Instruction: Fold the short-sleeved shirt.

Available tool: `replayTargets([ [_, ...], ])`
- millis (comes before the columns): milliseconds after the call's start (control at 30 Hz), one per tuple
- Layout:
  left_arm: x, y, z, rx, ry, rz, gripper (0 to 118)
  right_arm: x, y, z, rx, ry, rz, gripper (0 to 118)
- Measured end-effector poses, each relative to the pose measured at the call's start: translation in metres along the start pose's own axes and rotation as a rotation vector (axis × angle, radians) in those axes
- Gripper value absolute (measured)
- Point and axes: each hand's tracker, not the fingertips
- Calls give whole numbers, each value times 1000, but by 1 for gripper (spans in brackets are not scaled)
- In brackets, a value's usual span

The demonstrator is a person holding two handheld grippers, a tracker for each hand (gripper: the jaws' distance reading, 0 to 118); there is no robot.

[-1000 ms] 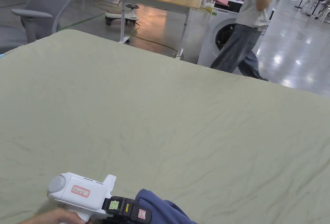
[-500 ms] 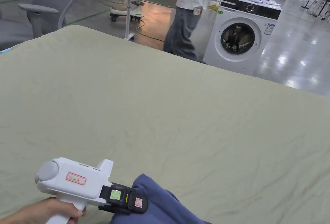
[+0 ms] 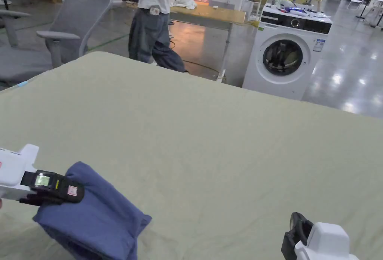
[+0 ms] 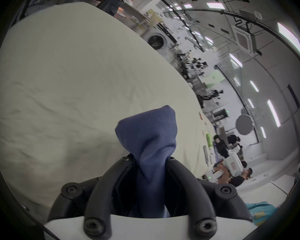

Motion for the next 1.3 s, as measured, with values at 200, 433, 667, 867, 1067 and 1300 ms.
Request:
replayTargets([
  [200, -29, 31, 58, 20, 200, 38, 21, 35, 16, -4, 26, -73, -8, 0],
  [433, -67, 45, 77, 11, 402, 87, 21, 55, 10, 3, 14, -128, -23, 0],
  [667, -64, 40, 65, -17, 552, 43, 36, 57, -1, 3, -15, -133, -25, 0],
  [867, -52, 40, 76, 56, 791, -37, 48, 56, -2, 5, -13, -123, -32, 0],
  [1067, -8, 12, 79, 229, 801, -100, 37, 56, -1, 10, 2, -117, -40, 0],
  [1300, 27, -26, 36, 389, 733, -232, 0, 55, -4, 10, 3, -110, -50, 0],
])
